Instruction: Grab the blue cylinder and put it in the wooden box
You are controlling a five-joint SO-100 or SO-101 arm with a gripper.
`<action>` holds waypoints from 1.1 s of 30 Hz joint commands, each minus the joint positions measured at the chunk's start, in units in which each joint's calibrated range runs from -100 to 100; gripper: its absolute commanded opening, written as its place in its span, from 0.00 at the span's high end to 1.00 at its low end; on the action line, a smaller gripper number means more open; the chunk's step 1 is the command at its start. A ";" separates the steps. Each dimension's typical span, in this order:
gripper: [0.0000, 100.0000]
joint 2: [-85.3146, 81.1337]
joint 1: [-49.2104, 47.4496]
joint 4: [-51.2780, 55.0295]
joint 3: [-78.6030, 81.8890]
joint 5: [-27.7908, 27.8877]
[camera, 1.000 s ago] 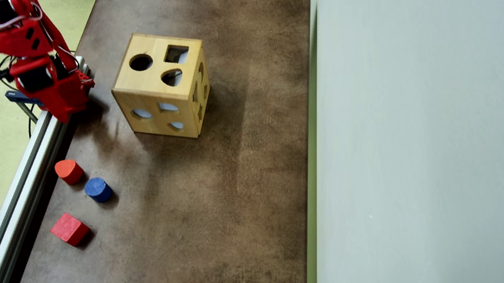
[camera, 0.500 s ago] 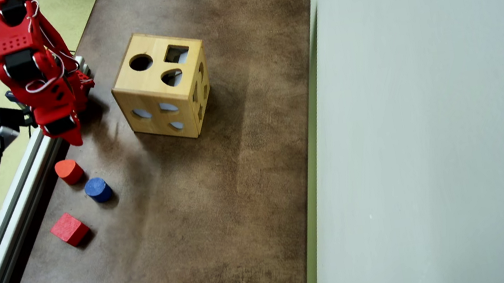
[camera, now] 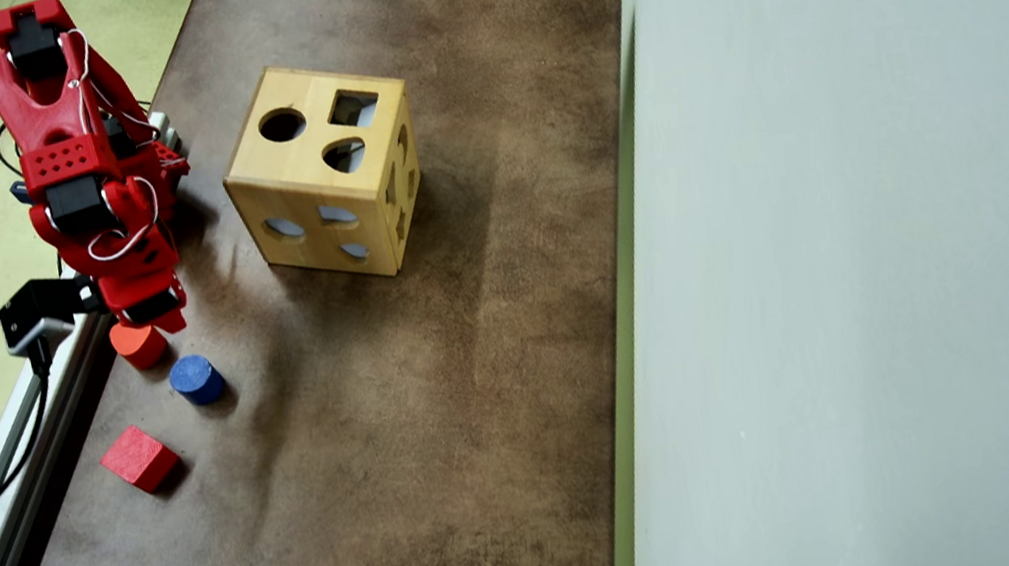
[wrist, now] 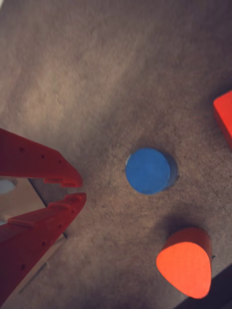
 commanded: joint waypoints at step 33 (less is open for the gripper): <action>0.89 -13.12 1.37 -15.66 17.21 4.30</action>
